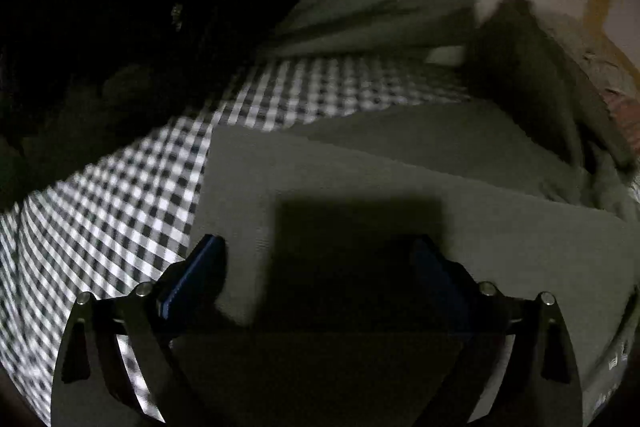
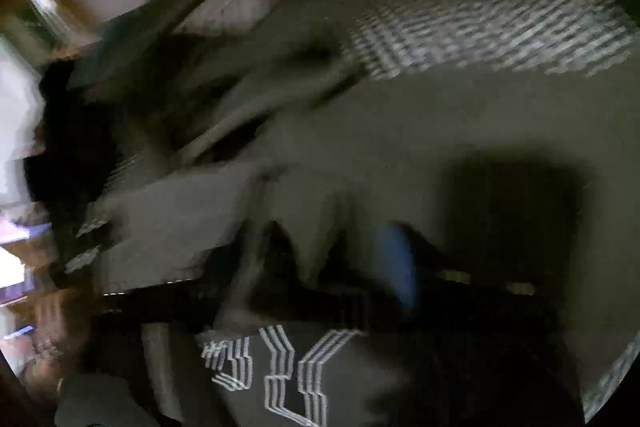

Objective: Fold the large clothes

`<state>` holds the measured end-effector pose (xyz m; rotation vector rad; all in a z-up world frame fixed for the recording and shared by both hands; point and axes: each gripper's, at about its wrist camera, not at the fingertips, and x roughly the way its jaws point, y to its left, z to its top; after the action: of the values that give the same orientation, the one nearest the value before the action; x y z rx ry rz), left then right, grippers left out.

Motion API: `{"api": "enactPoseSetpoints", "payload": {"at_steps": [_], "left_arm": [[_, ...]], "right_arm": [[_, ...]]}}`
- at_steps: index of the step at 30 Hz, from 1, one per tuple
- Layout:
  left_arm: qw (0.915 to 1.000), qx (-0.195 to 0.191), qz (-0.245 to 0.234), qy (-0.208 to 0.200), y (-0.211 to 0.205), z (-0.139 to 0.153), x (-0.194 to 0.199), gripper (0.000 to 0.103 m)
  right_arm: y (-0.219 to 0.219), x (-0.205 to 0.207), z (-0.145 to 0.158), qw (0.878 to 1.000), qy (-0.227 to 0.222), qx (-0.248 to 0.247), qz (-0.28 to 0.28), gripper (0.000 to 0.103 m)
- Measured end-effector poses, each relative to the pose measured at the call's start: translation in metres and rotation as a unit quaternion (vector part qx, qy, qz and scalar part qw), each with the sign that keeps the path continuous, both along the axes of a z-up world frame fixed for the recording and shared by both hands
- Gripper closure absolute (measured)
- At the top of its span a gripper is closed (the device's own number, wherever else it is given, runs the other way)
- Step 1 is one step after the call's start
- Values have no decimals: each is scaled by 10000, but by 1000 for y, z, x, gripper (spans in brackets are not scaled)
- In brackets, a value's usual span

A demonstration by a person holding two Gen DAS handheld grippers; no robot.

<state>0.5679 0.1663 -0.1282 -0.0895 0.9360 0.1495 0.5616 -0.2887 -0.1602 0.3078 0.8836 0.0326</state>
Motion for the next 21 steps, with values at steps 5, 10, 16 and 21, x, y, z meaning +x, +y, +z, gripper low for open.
{"api": "enactPoseSetpoints", "payload": {"at_steps": [5,10,16,21], "left_arm": [[9965,601,-535,-248,-36,18,-41,9],[9979,446,-461,-78,-41,-24,-42,6],[9980,437,-456,-78,-37,-23,-39,5],[9977,509,-437,-133,-47,-26,-43,5]], "right_arm": [[80,-45,38,9913,-908,-716,629,4],[198,-35,-9,9681,-335,-1563,1930,4],[134,-45,-31,9682,-23,-1793,1743,12],[149,-65,1,9668,-481,-1923,1615,3]]}}
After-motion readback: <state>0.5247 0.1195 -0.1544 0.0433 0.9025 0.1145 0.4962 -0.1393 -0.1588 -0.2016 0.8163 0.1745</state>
